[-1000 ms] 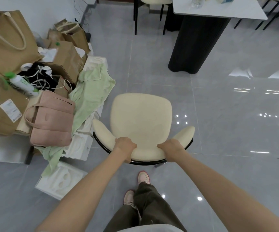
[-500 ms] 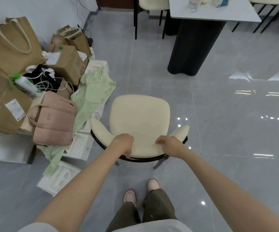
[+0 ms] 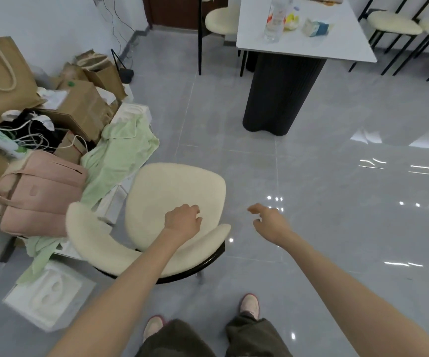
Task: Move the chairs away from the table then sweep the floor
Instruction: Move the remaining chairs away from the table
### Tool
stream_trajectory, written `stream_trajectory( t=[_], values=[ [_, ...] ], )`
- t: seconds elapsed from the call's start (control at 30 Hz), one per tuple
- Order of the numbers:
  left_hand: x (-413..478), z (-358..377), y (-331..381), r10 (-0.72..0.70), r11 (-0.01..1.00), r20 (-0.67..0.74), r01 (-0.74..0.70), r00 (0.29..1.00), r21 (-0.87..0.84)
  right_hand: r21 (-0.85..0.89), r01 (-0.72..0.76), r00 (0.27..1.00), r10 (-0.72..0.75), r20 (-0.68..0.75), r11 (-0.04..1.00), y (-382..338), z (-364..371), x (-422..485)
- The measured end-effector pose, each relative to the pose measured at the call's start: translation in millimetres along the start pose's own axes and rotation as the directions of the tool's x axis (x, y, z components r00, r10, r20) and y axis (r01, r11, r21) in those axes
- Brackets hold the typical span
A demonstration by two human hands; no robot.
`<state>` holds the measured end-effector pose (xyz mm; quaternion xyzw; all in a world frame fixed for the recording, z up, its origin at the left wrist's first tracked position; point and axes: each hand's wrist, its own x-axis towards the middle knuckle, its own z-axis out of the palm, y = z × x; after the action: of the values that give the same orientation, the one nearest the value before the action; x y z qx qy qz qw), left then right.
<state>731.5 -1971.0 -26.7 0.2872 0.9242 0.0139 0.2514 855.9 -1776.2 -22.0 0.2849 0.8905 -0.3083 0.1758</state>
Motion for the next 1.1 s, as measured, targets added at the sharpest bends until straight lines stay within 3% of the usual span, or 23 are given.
stream_trajectory(
  t=[0.23, 0.47, 0.73, 1.1],
  values=[
    [42, -19, 106, -0.050, 0.980, -0.131, 0.023, 0.990, -0.198, 0.115, 0.019, 1.000, -0.018, -0.008, 0.993, 65, -86, 31],
    [119, -79, 141, -0.084, 0.960, -0.183, 0.031, 0.979, -0.277, 0.132, 0.120, 0.992, -0.114, -0.054, 0.984, 70, -150, 102],
    [254, -167, 165, -0.076, 0.944, -0.308, -0.031, 0.948, -0.328, -0.007, 0.267, 0.948, -0.264, -0.179, 0.964, 42, -242, 222],
    [433, -307, 143, -0.153, 0.934, -0.384, 0.006, 0.911, -0.358, -0.130, 0.370, 0.918, -0.384, -0.100, 0.920, -41, -374, 415]
  ],
)
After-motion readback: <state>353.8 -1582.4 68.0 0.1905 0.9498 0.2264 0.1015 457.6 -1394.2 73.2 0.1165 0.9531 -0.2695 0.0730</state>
